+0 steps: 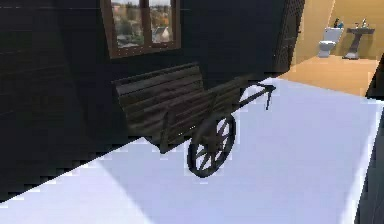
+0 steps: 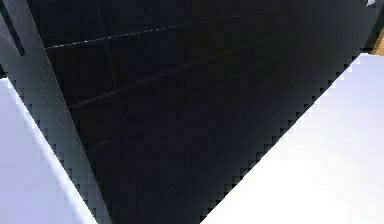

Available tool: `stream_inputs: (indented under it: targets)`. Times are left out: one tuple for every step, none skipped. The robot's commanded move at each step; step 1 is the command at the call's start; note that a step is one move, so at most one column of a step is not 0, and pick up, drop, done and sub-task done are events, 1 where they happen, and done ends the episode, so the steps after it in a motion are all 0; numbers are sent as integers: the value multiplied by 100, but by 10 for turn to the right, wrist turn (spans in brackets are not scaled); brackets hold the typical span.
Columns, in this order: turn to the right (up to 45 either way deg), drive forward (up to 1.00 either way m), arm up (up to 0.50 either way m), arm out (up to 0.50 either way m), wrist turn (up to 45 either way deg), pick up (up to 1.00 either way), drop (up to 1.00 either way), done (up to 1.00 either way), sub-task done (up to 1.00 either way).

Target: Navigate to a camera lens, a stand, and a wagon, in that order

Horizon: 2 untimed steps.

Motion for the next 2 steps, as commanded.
stream_inputs:
  targets:
    - [0,35,0,0,0,0,0,0,0]
    - [0,0,0,0,0,0,0,100,0]
